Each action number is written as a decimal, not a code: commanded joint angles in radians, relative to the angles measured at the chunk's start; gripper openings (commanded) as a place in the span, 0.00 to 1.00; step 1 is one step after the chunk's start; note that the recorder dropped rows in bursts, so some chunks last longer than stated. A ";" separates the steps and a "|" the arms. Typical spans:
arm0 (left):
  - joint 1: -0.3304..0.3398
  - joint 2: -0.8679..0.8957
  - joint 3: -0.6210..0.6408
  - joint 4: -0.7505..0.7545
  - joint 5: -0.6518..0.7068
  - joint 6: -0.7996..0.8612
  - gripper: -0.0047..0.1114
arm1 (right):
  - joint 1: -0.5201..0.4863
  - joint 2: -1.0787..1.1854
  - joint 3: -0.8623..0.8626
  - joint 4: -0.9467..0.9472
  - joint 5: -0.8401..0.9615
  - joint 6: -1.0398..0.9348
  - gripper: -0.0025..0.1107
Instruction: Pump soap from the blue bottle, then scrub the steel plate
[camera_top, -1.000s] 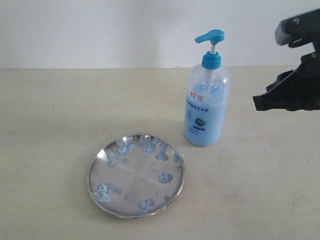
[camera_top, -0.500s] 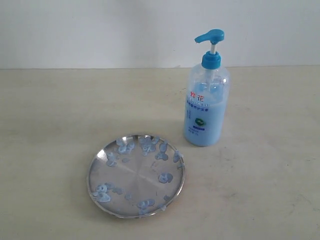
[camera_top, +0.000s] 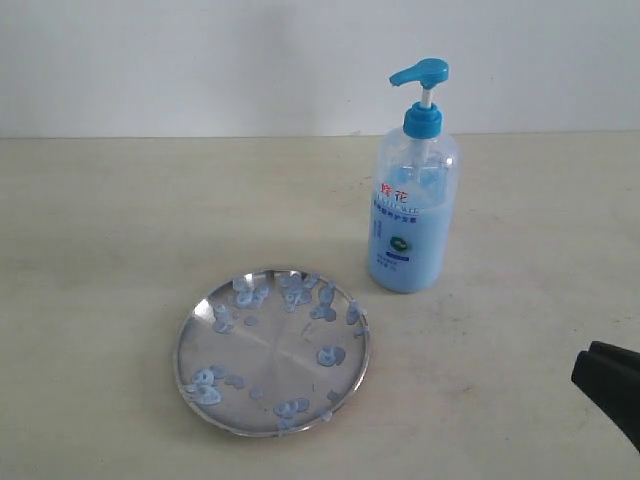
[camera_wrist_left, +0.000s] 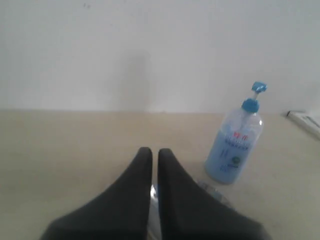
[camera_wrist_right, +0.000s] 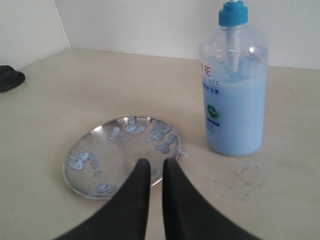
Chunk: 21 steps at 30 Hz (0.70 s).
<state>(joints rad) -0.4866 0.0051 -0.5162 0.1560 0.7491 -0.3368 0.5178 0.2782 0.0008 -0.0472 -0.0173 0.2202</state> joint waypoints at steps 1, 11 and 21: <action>-0.001 -0.005 0.005 -0.010 0.110 -0.041 0.08 | 0.001 0.004 -0.001 -0.001 0.005 0.010 0.02; -0.001 -0.005 0.005 0.048 0.121 -0.037 0.08 | -0.100 -0.122 -0.001 -0.001 0.017 0.010 0.02; -0.001 -0.005 0.014 0.060 0.124 -0.037 0.08 | -0.508 -0.278 -0.001 -0.001 -0.081 0.010 0.02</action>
<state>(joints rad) -0.4866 0.0029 -0.5156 0.2053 0.8817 -0.3678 0.0639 0.0078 0.0008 -0.0472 -0.0713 0.2302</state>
